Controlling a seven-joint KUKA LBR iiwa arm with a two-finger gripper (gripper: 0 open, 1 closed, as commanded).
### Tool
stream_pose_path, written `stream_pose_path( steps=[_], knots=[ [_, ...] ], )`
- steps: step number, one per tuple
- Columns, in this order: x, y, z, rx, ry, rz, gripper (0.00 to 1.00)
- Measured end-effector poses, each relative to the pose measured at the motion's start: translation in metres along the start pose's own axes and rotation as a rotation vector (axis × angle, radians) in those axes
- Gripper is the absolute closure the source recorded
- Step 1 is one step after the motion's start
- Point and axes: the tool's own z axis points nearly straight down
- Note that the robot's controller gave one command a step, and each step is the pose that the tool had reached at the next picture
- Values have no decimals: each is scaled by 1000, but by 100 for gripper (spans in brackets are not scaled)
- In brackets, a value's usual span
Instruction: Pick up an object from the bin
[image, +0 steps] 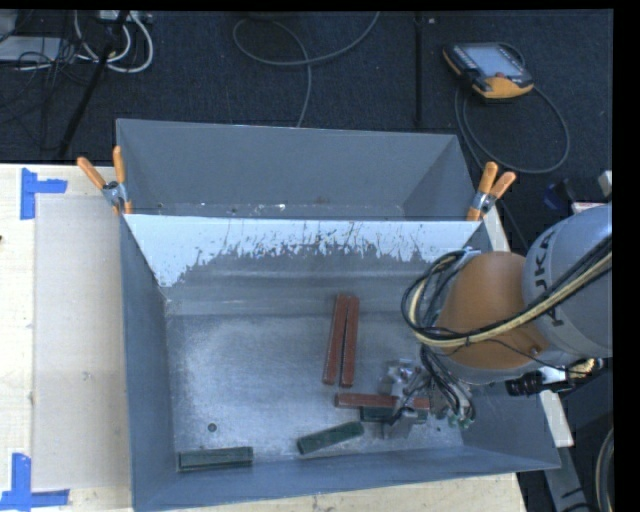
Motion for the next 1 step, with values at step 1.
stream_pose_path(
  steps=[1],
  knots=[
    [-38,-15,-156,0,-5,-19,100]
  ],
)
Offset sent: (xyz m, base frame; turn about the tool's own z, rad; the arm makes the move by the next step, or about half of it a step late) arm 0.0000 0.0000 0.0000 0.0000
